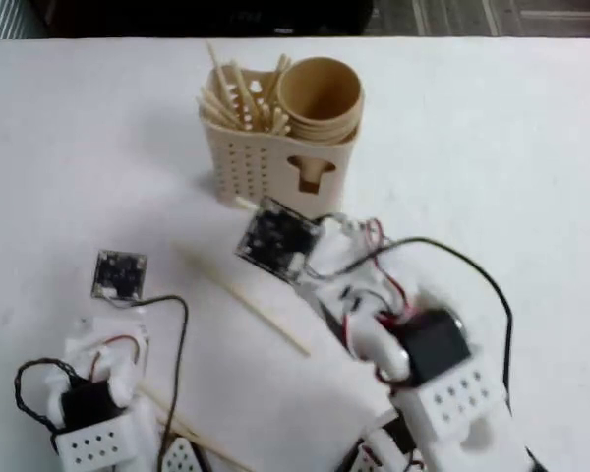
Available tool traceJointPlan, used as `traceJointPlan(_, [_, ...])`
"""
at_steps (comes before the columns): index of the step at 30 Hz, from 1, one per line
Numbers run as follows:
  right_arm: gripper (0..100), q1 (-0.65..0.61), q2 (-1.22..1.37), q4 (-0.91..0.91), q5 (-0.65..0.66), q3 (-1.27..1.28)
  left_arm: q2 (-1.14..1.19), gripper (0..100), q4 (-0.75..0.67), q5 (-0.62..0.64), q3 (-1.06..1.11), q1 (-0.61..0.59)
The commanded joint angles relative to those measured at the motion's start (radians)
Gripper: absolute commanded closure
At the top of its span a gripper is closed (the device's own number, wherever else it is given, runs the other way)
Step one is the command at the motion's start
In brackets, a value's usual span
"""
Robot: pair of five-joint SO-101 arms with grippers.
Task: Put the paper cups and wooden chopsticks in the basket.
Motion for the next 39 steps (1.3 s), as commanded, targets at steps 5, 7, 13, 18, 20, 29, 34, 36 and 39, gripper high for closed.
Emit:
traceJointPlan(5, [98.0,0.002,-0.166,-0.025,-0.097,-0.035,-0.007,96,0.008,0.011,-0.005,-0.002])
traceJointPlan(7, [98.0,0.002,-0.2,-0.036,-0.126,-0.035,-0.007,96,0.008,0.011,-0.005,-0.002])
traceJointPlan(13, [98.0,0.008,-0.338,-0.074,-0.239,-0.035,-0.007,96,0.008,0.011,-0.005,-0.002])
traceJointPlan(18, [98.0,0.002,-0.406,-0.079,-0.258,-0.032,-0.007,96,0.008,0.011,-0.005,-0.002])
traceJointPlan(20, [98.0,0.001,-0.407,-0.079,-0.259,-0.031,-0.007,96,0.008,0.011,-0.005,-0.002])
traceJointPlan(29, [98.0,-0.102,-0.406,-0.15,-0.316,-0.031,-0.007,96,0.008,0.011,-0.005,-0.002])
traceJointPlan(34, [98.0,-0.071,-0.371,-0.278,-0.362,-0.028,-0.007,96,0.008,0.011,-0.005,-0.002])
traceJointPlan(36, [98.0,-0.053,-0.326,-0.39,-0.39,-0.028,-0.007,96,0.006,0.011,-0.005,-0.001])
traceJointPlan(39, [98.0,-0.024,-0.219,-0.608,-0.443,-0.028,-0.007,96,0.006,0.011,-0.005,-0.001])
